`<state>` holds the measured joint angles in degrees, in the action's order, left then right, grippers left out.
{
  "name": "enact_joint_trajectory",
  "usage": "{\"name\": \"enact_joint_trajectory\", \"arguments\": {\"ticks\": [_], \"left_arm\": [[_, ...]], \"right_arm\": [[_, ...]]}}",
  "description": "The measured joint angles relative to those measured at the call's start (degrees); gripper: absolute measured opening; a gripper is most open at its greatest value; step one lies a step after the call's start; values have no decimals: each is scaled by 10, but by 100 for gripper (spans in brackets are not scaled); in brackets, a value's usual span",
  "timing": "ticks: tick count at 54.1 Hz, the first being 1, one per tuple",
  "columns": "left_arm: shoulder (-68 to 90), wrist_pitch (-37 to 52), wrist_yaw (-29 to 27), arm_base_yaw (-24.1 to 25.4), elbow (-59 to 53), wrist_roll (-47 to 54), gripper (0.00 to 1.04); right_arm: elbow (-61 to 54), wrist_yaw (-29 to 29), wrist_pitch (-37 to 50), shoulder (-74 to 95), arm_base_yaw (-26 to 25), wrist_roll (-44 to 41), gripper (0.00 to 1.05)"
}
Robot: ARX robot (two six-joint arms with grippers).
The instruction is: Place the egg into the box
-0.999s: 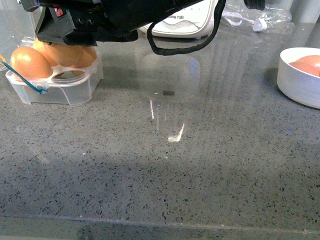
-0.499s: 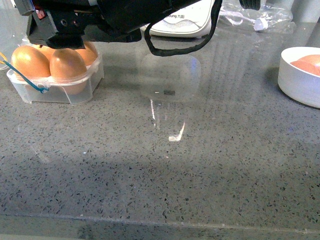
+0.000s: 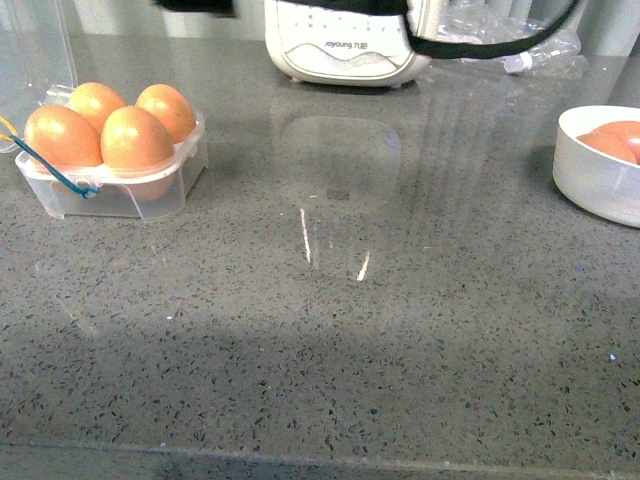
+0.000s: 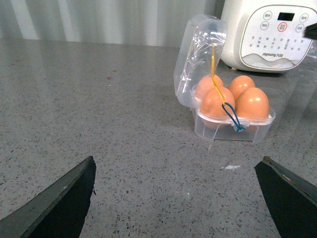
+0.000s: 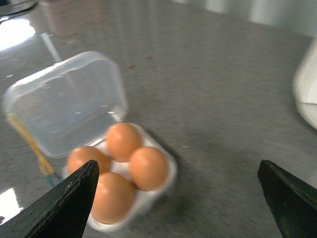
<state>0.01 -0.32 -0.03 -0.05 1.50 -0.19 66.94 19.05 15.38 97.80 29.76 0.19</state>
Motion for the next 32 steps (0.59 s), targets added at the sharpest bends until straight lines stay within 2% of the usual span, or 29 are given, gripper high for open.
{"name": "enact_joint_trajectory", "arguments": {"ticks": [11,19,30,32], "left_arm": [[0,0,0,0,0,0,98],[0,0,0,0,0,0,98],[0,0,0,0,0,0,98],[0,0,0,0,0,0,98]], "right_arm": [[-148,-100,36,-131,-60,28,97],[-259,-218,46,-249,-92,44,97],[-275,-230,49,-277,-93,47,97],[-301,-296,116,-276,-88,32,89]]}}
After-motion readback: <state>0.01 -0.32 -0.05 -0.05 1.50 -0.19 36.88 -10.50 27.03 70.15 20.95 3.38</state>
